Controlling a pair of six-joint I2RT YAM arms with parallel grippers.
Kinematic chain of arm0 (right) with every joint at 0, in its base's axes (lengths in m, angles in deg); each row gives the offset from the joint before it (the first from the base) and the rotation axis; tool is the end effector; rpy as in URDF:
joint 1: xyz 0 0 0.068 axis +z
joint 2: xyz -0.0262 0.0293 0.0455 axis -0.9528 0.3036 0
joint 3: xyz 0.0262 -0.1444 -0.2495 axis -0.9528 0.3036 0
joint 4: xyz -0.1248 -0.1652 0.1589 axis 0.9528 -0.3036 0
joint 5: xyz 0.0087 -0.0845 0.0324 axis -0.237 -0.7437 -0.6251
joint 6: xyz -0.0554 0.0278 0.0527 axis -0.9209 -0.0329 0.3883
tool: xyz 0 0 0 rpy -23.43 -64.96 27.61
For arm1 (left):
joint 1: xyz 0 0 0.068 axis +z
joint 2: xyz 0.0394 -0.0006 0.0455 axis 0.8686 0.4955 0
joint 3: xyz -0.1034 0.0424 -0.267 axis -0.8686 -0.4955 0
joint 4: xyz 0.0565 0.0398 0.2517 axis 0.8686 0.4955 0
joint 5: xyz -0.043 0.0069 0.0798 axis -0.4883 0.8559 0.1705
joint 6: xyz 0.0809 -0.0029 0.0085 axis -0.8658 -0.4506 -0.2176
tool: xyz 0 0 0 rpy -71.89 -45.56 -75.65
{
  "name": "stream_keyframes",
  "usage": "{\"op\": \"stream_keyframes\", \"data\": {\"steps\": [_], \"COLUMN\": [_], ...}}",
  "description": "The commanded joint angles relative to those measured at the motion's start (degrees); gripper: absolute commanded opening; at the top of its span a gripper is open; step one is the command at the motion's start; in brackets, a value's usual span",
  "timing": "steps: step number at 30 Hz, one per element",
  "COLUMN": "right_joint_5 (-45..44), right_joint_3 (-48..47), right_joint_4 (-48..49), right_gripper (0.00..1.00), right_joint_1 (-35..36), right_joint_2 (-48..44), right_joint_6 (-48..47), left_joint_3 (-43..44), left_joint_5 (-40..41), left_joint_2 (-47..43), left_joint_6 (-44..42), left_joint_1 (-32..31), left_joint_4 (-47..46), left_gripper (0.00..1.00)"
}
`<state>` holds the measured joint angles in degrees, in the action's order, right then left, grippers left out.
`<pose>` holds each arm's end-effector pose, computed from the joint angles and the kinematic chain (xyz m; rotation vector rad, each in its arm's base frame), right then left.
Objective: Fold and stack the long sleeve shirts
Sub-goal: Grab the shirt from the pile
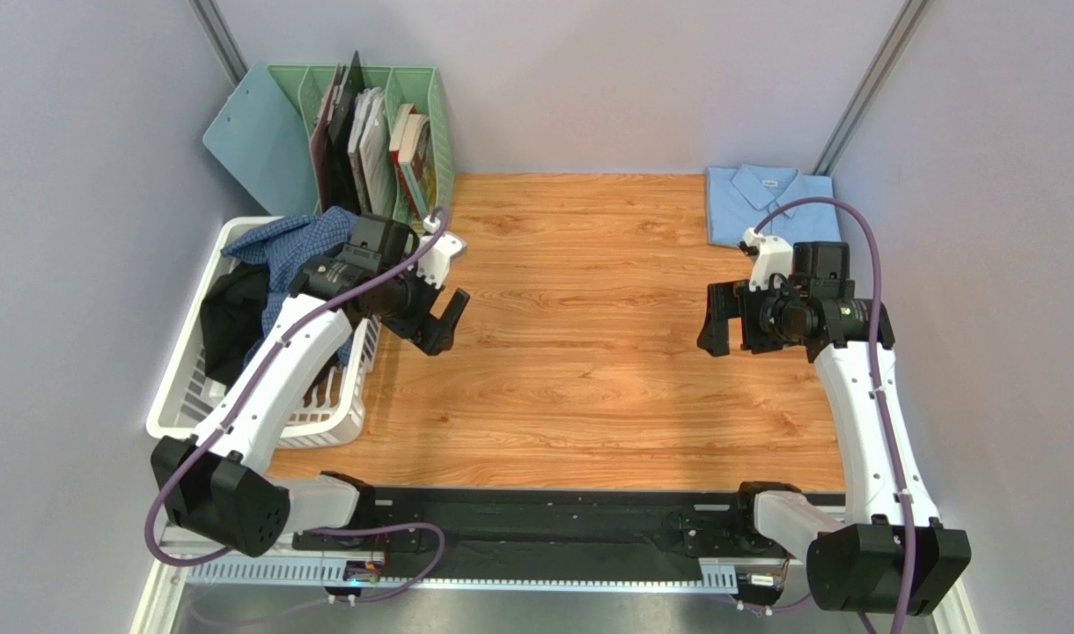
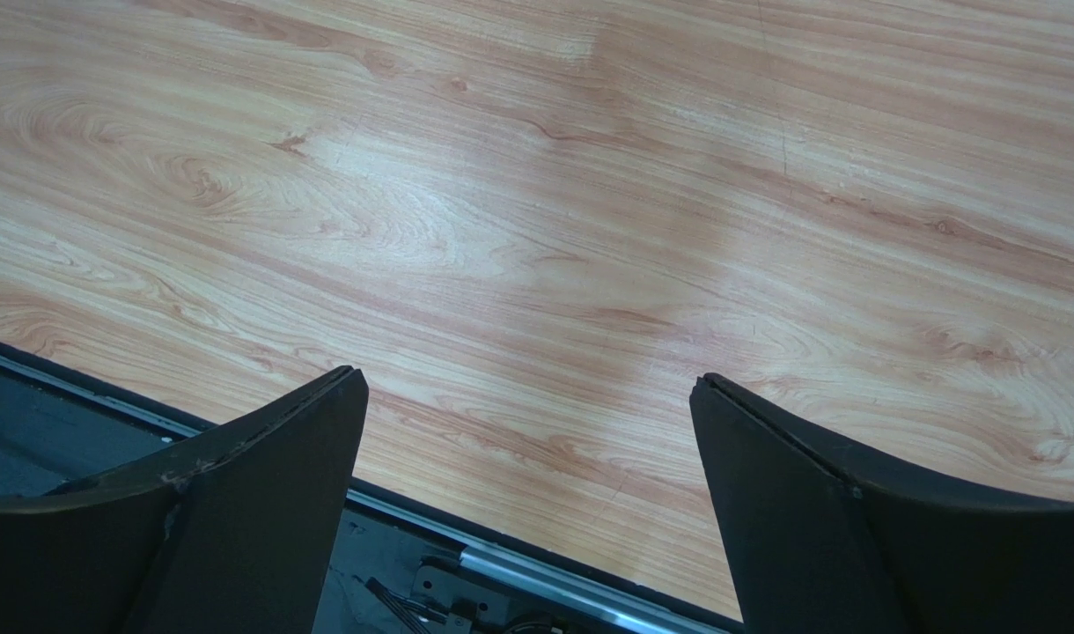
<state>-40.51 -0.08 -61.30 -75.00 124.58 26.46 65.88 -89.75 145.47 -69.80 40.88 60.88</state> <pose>0.2068 0.0140 0.3149 -0.2956 2.4999 0.3488 0.2386 -0.1004 0.3112 0.7981 2.4949 -0.3270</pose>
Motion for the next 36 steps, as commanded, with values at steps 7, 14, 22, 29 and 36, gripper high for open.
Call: {"op": "stream_keyframes", "data": {"steps": [7,14,22,29,36], "right_joint_5": [-0.59,-0.68,1.26,1.70,2.31], "right_joint_3": [2.39,3.45,2.48,2.04,0.20], "right_joint_4": [6.16,8.90,7.93,7.14,6.44], "right_gripper": [1.00,1.00,1.00,1.00,1.00], "right_joint_1": [0.30,0.31,0.30,0.30,0.30], "right_joint_2": [-0.87,-0.52,0.45,2.91,5.54], "right_joint_6": [4.84,7.85,4.15,3.89,3.71], "left_joint_3": [6.35,23.84,27.38,30.97,29.67], "left_joint_5": [6.21,-13.15,-8.67,-7.00,-2.96], "left_joint_2": [-5.01,3.16,14.84,25.83,33.75], "left_joint_6": [4.03,-2.20,-14.24,-16.62,-19.34], "left_joint_1": [3.39,27.58,33.22,33.22,33.13], "left_joint_4": [-2.44,4.34,0.58,-5.32,-8.04], "left_gripper": [0.99,0.99,0.99,0.98,0.93]}}
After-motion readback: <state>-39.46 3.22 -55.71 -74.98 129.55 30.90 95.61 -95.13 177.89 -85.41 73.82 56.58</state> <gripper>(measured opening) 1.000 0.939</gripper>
